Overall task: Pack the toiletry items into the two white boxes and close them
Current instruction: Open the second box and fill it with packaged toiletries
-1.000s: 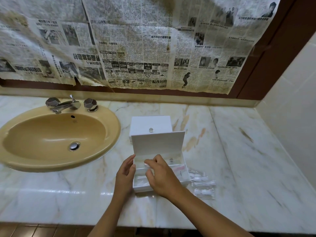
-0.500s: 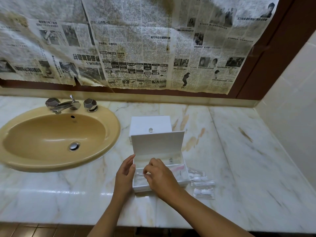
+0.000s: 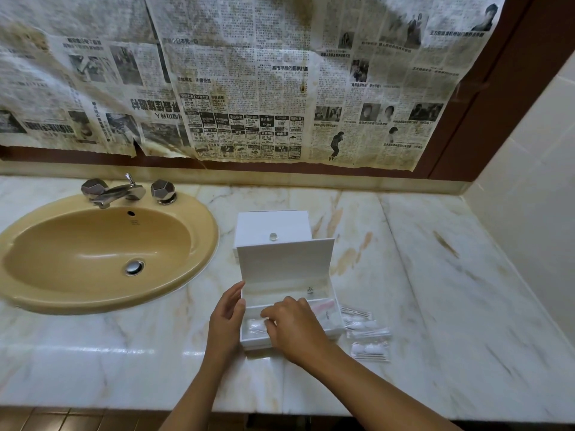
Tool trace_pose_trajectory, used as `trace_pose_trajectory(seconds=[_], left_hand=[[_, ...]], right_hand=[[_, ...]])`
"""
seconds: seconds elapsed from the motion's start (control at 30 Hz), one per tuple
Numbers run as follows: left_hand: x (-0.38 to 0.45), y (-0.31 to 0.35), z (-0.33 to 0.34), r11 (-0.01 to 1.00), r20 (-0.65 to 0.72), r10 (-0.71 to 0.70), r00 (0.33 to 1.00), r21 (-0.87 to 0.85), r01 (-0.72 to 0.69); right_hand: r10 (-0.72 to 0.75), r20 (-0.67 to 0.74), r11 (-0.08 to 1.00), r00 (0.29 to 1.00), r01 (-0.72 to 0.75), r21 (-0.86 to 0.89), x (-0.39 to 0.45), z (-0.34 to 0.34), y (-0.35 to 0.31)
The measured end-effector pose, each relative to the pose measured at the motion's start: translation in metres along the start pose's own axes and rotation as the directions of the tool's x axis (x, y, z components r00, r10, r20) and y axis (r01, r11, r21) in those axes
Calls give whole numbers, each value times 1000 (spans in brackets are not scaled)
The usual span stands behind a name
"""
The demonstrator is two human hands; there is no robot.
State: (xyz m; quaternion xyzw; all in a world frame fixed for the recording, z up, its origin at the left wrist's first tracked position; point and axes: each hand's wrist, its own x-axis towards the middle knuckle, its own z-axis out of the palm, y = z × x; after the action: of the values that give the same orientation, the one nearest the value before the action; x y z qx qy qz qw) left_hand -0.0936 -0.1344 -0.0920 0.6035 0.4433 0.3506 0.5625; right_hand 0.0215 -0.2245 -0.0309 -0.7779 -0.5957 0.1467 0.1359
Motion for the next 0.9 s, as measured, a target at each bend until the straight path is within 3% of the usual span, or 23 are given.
trace_pose_trajectory(seconds=[0.17,0.37,0.53,0.67,0.8,0.9], left_hand=[[-2,2,0,1000,4,0,1000,-23,0],[-2,2,0,999,21,-20,1000,-33,21],[0,-1,-2,1000,12,-25,1000,-11,25],[0,-2,-1,1000,17,-28,999,-10,28],[0,-2,-2,999,13,-31,999,-17,31],[0,-1,-1,999,13,-30,999,-19,30]], right_hand=[[43,-73,992,996,-34,124,6,-26,13],[283,-128,940,951,-248,233,8,-63,55],[440,34,898,898,-440,10,3,-66,99],[487,245,869,838,-438,-229,-5,-61,117],[505,346,860,791,-429,-276,-11,-54,124],[505,326,861,799,-439,-257,-14,-46,127]])
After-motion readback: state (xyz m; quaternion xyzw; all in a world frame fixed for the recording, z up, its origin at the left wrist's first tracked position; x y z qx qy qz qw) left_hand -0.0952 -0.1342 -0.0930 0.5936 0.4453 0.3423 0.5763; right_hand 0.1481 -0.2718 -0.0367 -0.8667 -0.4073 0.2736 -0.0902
